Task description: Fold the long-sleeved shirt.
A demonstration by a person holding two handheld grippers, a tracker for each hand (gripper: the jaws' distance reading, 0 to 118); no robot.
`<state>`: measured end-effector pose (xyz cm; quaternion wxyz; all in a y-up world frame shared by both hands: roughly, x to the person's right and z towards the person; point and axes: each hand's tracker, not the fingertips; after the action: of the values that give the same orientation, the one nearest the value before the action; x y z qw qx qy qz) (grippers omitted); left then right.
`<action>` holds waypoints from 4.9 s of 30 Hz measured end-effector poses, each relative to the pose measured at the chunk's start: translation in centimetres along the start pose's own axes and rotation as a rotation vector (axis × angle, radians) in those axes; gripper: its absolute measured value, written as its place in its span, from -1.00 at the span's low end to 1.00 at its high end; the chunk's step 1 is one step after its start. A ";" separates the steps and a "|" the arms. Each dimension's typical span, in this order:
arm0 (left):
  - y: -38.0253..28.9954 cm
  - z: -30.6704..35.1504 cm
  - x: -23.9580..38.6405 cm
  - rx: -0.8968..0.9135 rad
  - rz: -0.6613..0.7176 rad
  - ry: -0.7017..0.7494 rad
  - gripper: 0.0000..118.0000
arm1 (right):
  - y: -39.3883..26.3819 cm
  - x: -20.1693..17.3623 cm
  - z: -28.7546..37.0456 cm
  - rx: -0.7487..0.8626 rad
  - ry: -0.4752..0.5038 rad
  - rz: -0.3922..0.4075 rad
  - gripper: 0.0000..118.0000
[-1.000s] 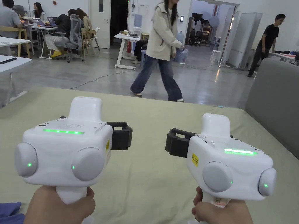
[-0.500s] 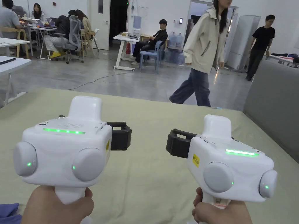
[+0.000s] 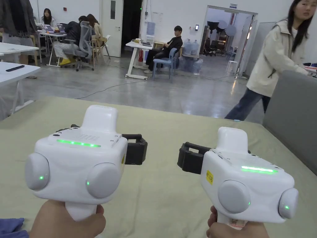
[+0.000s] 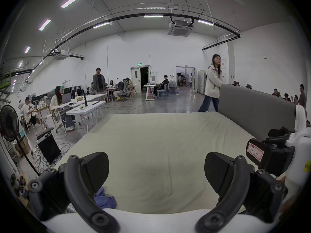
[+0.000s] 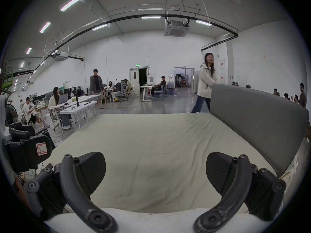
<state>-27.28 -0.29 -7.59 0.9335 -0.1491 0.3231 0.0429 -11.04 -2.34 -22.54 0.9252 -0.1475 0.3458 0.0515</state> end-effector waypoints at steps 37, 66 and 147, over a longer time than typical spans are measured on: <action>-0.3 0.0 -1.1 0.015 0.066 -0.050 0.93 | -0.2 -0.2 0.0 0.000 0.009 0.000 0.94; 0.4 1.3 -5.2 0.066 0.064 -0.178 -0.90 | -1.0 -5.8 -1.8 0.000 0.123 0.040 -0.97; -9.1 -17.8 3.5 -0.476 0.150 -0.296 0.66 | -9.0 13.2 -0.2 -0.179 0.146 -0.241 -0.98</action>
<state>-33.40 -14.44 -20.72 0.9035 -0.3317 0.1744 0.2079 0.60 -11.05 -29.22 0.8802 -0.2731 0.3861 -0.0399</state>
